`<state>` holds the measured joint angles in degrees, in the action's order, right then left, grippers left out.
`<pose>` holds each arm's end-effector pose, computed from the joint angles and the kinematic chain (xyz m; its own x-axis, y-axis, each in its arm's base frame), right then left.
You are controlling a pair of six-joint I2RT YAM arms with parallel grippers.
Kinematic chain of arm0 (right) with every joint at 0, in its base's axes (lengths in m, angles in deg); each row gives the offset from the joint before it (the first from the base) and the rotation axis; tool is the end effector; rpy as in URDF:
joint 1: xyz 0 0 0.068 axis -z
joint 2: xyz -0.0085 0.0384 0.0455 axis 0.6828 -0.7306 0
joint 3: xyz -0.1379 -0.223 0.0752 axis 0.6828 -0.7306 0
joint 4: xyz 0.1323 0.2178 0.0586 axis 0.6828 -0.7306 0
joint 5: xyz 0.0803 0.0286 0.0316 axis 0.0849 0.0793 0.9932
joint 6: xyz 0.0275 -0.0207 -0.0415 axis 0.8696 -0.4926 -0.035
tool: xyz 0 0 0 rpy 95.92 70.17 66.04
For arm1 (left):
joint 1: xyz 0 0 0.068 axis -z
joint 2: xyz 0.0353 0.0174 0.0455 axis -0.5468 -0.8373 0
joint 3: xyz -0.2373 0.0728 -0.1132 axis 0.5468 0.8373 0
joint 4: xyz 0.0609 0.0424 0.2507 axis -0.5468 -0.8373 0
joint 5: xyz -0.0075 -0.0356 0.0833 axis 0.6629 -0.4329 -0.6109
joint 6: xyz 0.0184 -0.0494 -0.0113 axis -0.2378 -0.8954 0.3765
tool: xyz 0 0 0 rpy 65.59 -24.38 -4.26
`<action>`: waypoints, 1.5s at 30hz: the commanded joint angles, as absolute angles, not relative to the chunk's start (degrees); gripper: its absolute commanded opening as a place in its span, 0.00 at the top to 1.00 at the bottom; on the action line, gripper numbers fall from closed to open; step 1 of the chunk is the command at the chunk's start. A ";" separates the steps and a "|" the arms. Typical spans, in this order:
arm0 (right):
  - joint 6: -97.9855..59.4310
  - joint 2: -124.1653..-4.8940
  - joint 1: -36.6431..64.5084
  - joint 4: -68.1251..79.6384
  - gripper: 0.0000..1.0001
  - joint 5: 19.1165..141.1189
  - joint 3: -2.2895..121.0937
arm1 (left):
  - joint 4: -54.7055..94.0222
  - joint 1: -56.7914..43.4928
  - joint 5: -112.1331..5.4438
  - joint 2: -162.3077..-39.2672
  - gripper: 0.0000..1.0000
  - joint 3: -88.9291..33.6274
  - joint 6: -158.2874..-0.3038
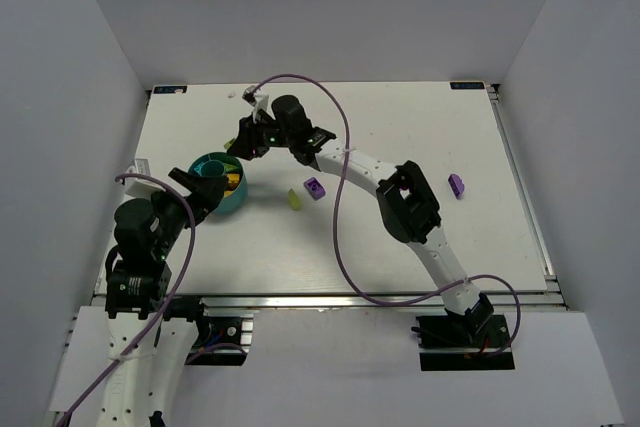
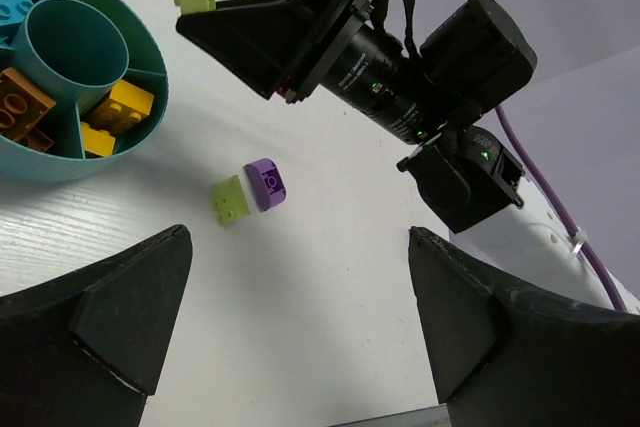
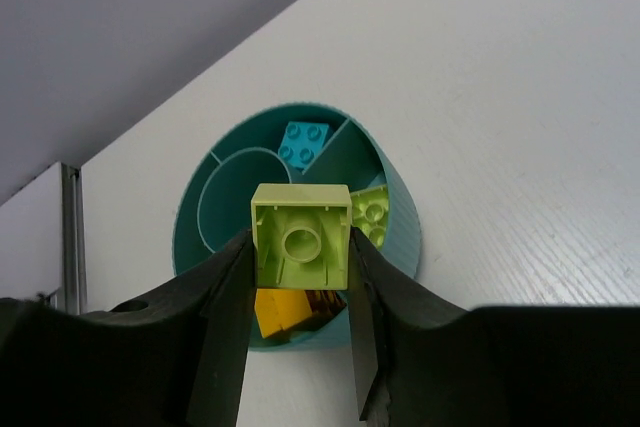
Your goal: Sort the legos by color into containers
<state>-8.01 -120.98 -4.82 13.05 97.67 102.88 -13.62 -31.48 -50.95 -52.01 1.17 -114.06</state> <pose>0.3711 0.4330 0.2496 -0.4247 -0.0508 -0.9039 -0.8614 0.3298 0.3862 0.1067 -0.0097 0.3325 -0.3224 -0.7020 -0.6351 -0.0371 0.6797 -0.7325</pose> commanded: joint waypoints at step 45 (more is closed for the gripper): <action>-9.66 -126.01 -6.95 18.04 0.31 96.65 106.81 | -17.16 -31.48 -52.73 -50.87 0.02 -1.27 -113.68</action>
<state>-8.70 -125.46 -6.94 15.96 95.59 104.74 -16.79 -31.48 -52.22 -50.46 0.73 -114.22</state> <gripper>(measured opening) 0.687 0.981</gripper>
